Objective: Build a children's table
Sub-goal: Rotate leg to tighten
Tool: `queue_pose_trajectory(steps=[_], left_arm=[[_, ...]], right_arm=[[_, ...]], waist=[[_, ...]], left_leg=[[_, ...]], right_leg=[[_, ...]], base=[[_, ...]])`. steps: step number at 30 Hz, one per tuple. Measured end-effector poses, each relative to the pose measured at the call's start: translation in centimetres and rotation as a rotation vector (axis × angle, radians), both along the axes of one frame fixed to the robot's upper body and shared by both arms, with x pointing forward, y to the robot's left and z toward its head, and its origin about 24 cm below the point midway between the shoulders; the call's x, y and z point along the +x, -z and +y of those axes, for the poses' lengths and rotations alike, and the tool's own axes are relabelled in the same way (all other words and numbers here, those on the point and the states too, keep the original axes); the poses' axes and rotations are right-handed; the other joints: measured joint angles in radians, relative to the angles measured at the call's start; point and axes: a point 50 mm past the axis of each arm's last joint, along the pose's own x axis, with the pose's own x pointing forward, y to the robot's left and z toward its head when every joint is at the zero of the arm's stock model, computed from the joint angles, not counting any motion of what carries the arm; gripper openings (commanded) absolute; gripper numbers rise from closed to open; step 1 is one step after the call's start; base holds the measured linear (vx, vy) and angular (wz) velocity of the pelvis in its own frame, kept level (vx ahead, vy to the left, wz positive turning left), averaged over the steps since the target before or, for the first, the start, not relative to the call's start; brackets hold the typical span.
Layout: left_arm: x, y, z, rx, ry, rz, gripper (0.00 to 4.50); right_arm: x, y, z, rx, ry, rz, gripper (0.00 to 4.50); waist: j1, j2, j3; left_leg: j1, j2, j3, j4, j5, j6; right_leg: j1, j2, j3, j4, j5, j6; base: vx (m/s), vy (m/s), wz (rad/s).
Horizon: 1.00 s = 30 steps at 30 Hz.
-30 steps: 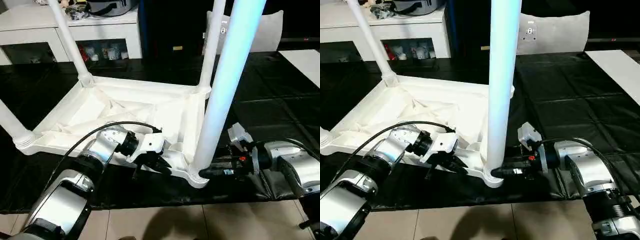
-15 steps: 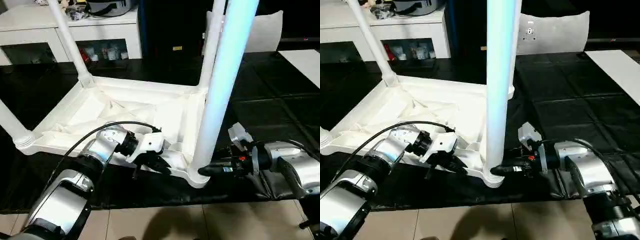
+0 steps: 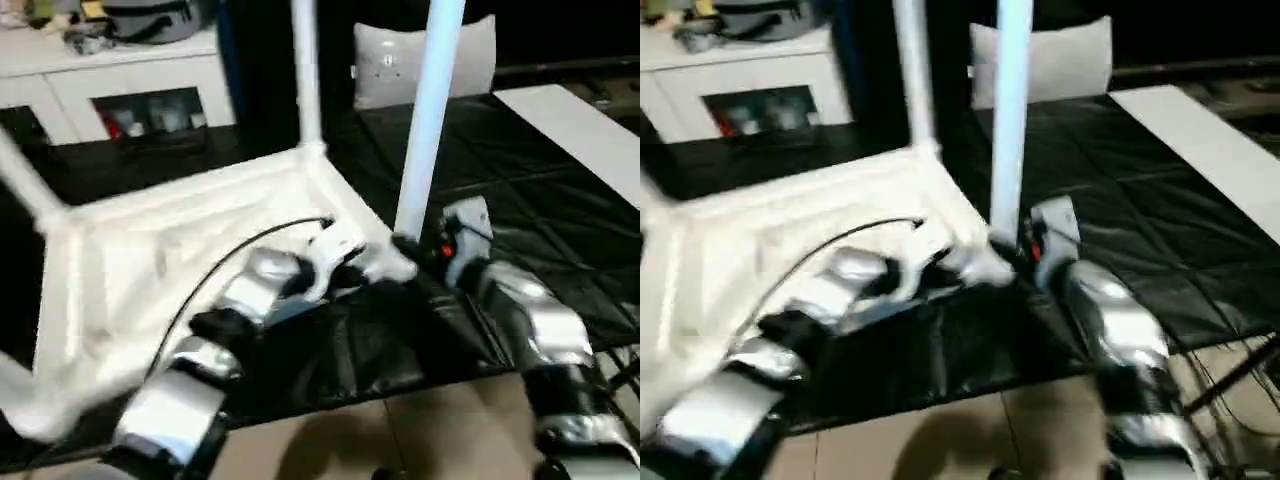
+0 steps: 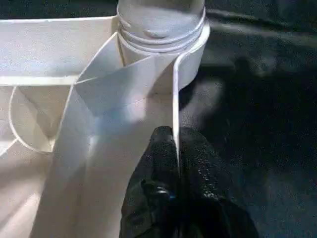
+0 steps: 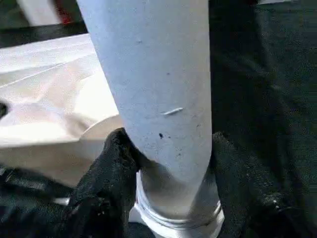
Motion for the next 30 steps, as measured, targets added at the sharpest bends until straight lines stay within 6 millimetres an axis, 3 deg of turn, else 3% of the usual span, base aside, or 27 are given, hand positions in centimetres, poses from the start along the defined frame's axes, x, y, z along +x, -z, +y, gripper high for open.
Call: queue_pose_trajectory(steps=[1,2,9,15,20,28,30], left_arm=[[0.1,0.0,-0.2,-0.002,-0.017,-0.005,0.0],[0.1,-0.1,-0.3,-0.002,-0.029,-0.01,0.0],[0.2,-0.5,-0.7,0.019,0.01,-0.054,0.0],[-0.1,-0.3,0.6,0.032,0.121,-0.073,0.0],[-0.4,-0.1,2.2,0.047,0.212,-0.079,0.0],[-1.6,-0.1,5.2,0.115,0.481,-0.087,0.0],[-1.8,-0.2,5.7,0.13,0.548,-0.085,0.0]], right_arm=[[0.2,0.0,0.2,-0.003,0.021,-0.006,1.98],[0.4,0.0,0.3,-0.005,0.035,-0.012,2.52],[-0.2,0.0,-0.3,-0.003,0.018,-0.069,3.18],[-2.0,0.0,-3.2,-0.046,-0.168,-0.091,3.7],[-3.6,-0.3,-4.3,-0.084,-0.371,-0.08,4.14],[-5.4,-1.1,-4.6,-0.134,-0.704,-0.067,4.14],[-5.6,-1.1,-4.3,-0.125,-0.76,-0.057,3.89]], waist=[[-0.002,0.0,0.0],[-0.002,0.0,0.0],[0.017,0.001,-0.001],[0.046,0.005,0.001],[0.061,0.005,0.001],[0.078,0.004,0.001],[0.089,0.004,0.001]], left_leg=[[-0.001,0.0,0.0,0.0,0.0,0.001],[-0.001,0.0,-0.001,-0.001,0.0,0.003],[-0.006,-0.001,-0.002,-0.004,-0.001,0.006],[-0.005,0.0,-0.001,-0.002,0.0,0.006],[-0.002,0.0,0.002,0.001,0.001,0.007],[0.0,0.0,0.001,0.002,0.001,0.007],[0.0,0.0,0.001,0.002,0.001,0.007]], right_leg=[[0.0,0.0,0.0,0.0,0.0,0.0],[-0.001,0.0,0.0,0.0,0.0,0.0],[-0.009,-0.001,0.002,0.006,-0.002,-0.001],[-0.012,-0.001,0.004,0.015,-0.005,-0.003],[-0.011,0.0,0.005,0.017,-0.004,-0.004],[-0.008,-0.001,0.005,0.017,-0.004,-0.004],[-0.008,-0.001,0.006,0.017,-0.004,-0.004]], base=[[0.0,0.0,0.0],[0.0,0.0,0.0],[0.0,0.0,0.0],[0.0,0.0,0.0],[0.0,0.0,0.0],[0.0,0.0,0.0],[0.0,0.0,0.0]])
